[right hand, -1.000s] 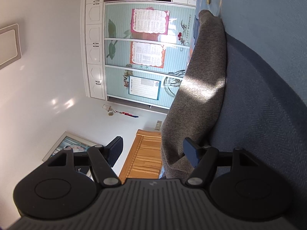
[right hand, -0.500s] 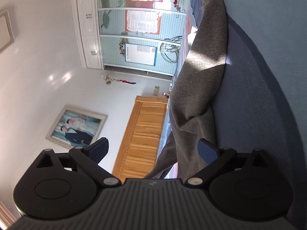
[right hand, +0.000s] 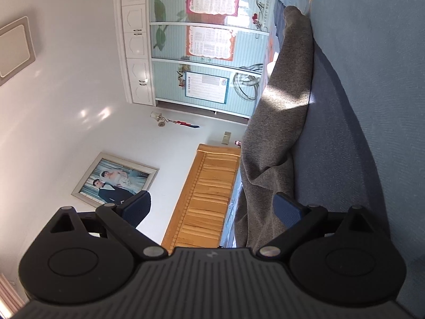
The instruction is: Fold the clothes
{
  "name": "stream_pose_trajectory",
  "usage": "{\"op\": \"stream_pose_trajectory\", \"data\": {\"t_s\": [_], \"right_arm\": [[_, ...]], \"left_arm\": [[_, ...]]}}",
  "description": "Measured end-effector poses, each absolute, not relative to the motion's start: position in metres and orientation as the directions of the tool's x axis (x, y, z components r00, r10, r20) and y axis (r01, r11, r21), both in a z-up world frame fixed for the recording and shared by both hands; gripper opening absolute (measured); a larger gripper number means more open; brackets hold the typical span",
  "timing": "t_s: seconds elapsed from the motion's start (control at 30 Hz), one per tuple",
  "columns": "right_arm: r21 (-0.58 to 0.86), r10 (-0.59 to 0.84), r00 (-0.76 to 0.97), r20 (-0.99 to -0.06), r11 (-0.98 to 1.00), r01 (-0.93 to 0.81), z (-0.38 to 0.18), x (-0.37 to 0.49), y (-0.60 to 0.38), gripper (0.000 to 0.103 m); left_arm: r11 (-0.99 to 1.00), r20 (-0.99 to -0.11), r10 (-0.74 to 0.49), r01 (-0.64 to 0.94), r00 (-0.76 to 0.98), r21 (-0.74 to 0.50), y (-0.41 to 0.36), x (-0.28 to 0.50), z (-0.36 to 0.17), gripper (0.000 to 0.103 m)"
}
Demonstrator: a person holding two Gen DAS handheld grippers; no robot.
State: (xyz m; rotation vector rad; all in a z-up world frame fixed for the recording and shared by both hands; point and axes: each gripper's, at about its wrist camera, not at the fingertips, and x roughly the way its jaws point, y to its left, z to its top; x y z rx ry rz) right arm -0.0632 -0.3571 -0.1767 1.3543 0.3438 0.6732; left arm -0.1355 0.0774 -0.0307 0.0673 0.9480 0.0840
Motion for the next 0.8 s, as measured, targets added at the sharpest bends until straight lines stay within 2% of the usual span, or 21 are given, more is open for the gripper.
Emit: {"op": "stream_pose_trajectory", "data": {"t_s": [0.07, 0.17, 0.23, 0.3, 0.37, 0.47, 0.53, 0.8], "right_arm": [[0.967, 0.617, 0.77, 0.16, 0.06, -0.249, -0.178, -0.064, -0.358, 0.098], [0.961, 0.6, 0.781, 0.175, 0.07, -0.269, -0.177, -0.066, -0.356, 0.099], [0.952, 0.59, 0.789, 0.172, 0.107, -0.288, -0.173, -0.066, -0.352, 0.103], [0.941, 0.585, 0.789, 0.191, 0.12, -0.317, -0.17, -0.064, -0.347, 0.103], [0.943, 0.574, 0.79, 0.215, 0.087, -0.32, -0.173, -0.057, -0.342, 0.103], [0.95, 0.554, 0.798, 0.238, 0.039, -0.31, -0.181, -0.047, -0.337, 0.103], [0.946, 0.56, 0.793, 0.24, 0.049, -0.32, -0.181, -0.042, -0.335, 0.103], [0.938, 0.576, 0.773, 0.267, 0.029, -0.345, -0.184, -0.03, -0.336, 0.103]], "left_arm": [[0.994, -0.813, 0.099, -0.021, 0.573, 0.106, 0.079, -0.148, -0.026, 0.077], [0.998, -0.811, 0.03, 0.034, 0.585, 0.061, 0.08, -0.165, -0.01, 0.077], [0.996, -0.772, -0.08, 0.08, 0.63, -0.038, 0.079, -0.173, 0.008, 0.077], [0.991, -0.724, -0.135, 0.099, 0.677, -0.092, 0.075, -0.17, 0.027, 0.08], [0.993, -0.691, -0.114, 0.094, 0.714, -0.066, 0.066, -0.152, 0.039, 0.085], [0.997, -0.652, -0.069, 0.067, 0.755, -0.028, 0.055, -0.105, 0.045, 0.086], [0.998, -0.64, -0.067, 0.048, 0.765, -0.046, 0.052, -0.069, 0.045, 0.087], [0.999, -0.7, 0.028, -0.048, 0.714, -0.009, 0.051, 0.061, 0.006, 0.087]]}}
